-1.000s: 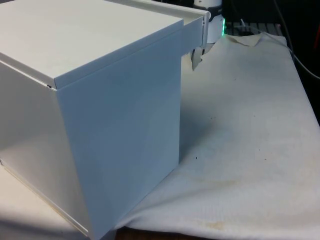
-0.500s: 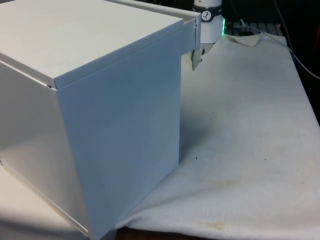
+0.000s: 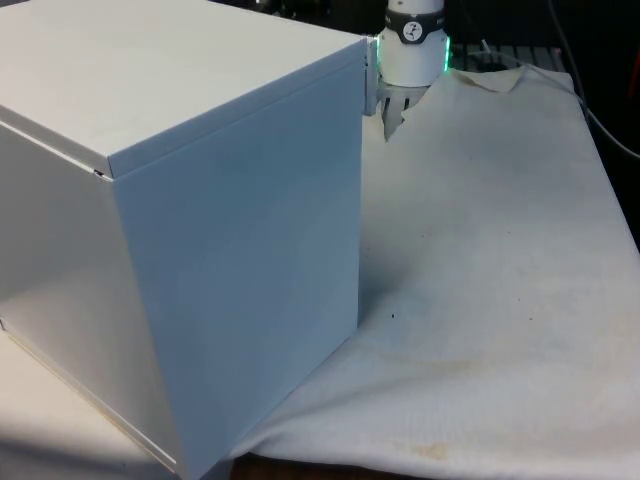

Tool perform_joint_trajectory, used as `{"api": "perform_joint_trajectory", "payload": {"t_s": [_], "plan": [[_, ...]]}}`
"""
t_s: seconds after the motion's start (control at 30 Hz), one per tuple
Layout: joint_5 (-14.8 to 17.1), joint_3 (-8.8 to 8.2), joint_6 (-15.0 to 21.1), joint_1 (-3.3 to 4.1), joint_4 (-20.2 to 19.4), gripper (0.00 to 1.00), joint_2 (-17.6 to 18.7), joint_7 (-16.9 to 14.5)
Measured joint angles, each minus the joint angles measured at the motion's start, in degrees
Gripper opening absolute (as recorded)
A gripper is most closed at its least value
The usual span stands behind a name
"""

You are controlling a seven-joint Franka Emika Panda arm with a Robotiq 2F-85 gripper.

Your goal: Open the drawer, then close it.

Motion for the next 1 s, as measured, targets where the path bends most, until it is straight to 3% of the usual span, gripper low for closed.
{"api": "perform_joint_trajectory", "payload": {"t_s": [0.27,0.6,1.0], "plan": [[0.0,-1.6,2.06,-0.11,3.72,0.0,4.3,1.78],[0.06,-2.35,3.09,-0.23,6.53,0.0,7.33,3.15],[0.11,-2.35,3.04,-0.17,7.28,0.0,8.08,3.72]]}}
